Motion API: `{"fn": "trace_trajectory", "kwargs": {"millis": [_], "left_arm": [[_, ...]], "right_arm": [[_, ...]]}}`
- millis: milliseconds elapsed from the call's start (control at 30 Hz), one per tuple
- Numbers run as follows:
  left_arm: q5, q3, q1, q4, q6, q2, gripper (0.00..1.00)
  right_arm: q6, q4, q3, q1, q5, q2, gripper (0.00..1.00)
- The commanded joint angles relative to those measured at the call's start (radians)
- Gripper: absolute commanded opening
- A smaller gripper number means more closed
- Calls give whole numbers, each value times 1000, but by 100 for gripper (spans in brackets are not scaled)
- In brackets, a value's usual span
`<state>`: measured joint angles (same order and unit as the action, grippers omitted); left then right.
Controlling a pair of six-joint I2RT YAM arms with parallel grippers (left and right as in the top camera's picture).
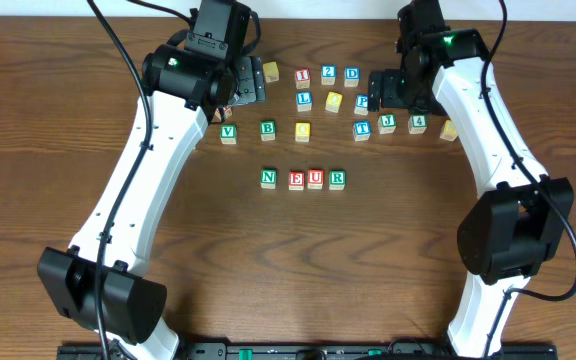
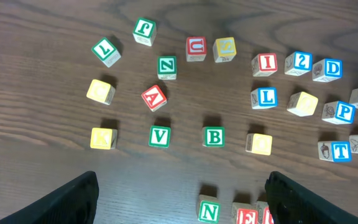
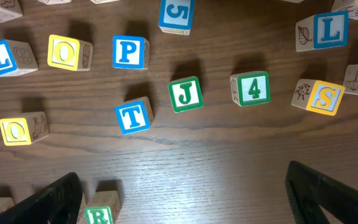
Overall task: Spell out NEURIPS
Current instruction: 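Move the left gripper along the back row toward the red I block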
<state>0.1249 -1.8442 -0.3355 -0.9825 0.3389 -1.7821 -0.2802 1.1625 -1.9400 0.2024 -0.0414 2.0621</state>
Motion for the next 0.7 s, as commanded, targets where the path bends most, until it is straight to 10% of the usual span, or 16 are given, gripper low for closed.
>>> {"fn": "trace_trajectory", "kwargs": {"millis": [0,667], "left_arm": [[-9,-3,2,5,-8,-12,85],[-9,0,2,13,-9,-12,85]], "right_arm": [[8,0,4,-5,0,7,99],[-5,-45,4,3,37,7,99]]}}
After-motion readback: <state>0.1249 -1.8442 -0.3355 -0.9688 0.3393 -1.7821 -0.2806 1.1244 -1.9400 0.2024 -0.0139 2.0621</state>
